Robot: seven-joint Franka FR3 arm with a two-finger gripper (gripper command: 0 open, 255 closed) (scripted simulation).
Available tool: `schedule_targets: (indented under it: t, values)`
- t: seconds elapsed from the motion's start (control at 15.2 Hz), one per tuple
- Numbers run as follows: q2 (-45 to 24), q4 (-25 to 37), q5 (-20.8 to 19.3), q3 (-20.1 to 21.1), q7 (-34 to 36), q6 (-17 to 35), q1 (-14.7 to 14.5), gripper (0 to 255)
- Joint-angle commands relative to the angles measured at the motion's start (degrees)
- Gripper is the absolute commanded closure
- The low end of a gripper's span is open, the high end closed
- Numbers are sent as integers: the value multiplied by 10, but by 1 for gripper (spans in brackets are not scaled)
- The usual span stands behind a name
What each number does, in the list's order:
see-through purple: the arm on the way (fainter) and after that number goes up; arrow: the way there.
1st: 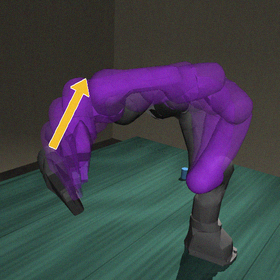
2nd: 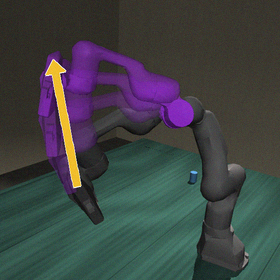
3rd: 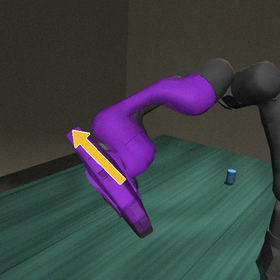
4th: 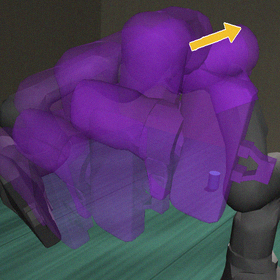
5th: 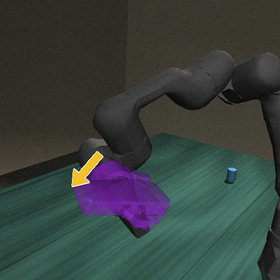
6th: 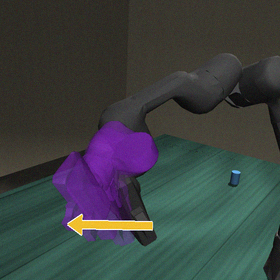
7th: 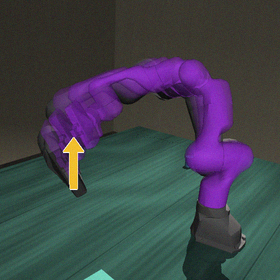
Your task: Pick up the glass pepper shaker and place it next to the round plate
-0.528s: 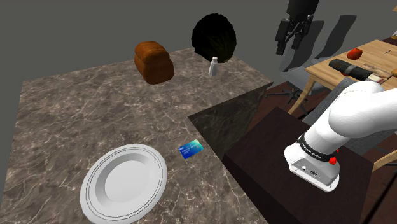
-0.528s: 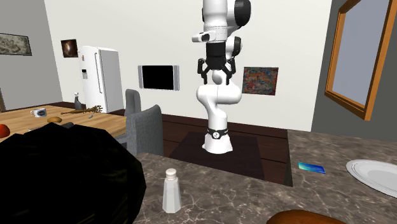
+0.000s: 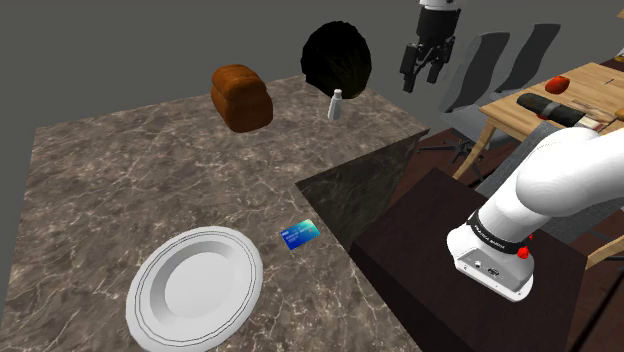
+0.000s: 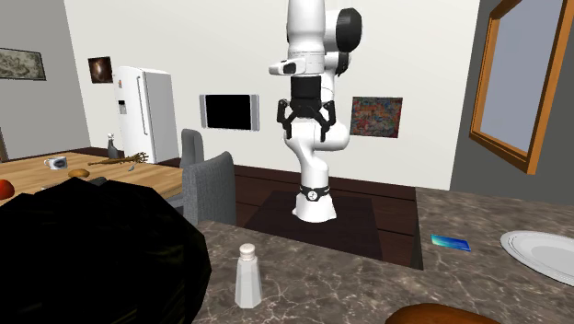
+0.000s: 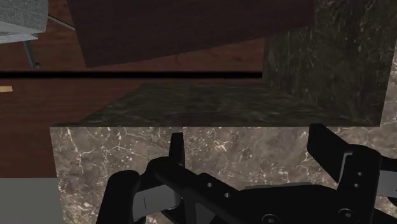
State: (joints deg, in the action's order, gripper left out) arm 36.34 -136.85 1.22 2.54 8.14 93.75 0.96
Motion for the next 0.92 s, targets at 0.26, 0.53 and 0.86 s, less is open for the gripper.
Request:
schedule_targets:
  t: [0.26,0.53,0.86]
  values:
    - [-116,34,-19,4,2,103,9,0]
    - [-195,70,-35,6,7,160,15,0]
    - [-297,131,-56,7,15,217,21,0]
